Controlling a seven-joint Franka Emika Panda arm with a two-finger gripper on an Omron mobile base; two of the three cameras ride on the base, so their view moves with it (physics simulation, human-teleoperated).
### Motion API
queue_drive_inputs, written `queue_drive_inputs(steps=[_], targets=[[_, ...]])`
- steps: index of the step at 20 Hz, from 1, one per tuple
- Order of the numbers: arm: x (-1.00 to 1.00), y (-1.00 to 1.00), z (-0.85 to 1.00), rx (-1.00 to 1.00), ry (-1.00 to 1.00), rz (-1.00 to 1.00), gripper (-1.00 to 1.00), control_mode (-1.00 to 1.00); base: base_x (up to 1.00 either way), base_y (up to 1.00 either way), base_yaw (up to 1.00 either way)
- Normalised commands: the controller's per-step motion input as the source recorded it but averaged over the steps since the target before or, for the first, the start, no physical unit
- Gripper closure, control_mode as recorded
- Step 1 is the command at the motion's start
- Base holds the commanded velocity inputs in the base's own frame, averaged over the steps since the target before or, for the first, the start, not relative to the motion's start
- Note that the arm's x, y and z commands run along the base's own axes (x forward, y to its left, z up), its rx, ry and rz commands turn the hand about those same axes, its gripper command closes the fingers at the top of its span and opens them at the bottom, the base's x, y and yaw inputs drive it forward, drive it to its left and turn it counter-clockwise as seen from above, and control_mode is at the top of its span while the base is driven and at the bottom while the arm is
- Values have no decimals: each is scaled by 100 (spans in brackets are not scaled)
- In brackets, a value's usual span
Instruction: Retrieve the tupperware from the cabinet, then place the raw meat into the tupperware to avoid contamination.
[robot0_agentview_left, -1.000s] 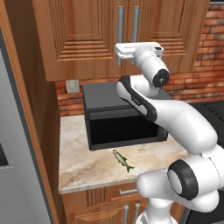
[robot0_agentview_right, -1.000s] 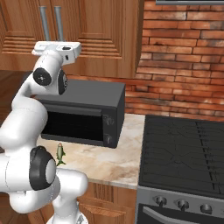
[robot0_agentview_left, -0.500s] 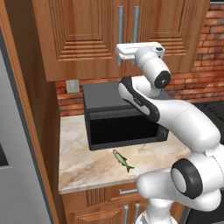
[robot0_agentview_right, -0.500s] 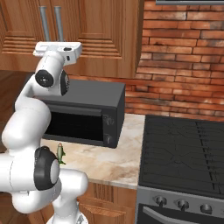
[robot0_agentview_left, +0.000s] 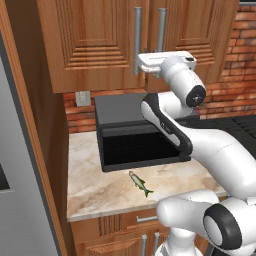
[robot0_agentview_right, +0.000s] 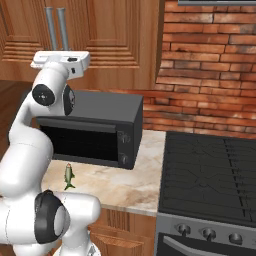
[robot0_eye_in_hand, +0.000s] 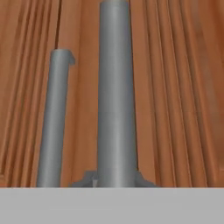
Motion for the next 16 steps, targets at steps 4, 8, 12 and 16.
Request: queue_drive_inputs(steps=[4,8,12,16], targets=[[-65,-14,6,0,14,0,100,-100,0,0,0],[-68,-24,1,0,14,0,100,-100,0,0,0],[-72,-35,0,0,11,0,100,-100,0,0,0],[-75,-45,0,0,6,0,100,-100,0,0,0]])
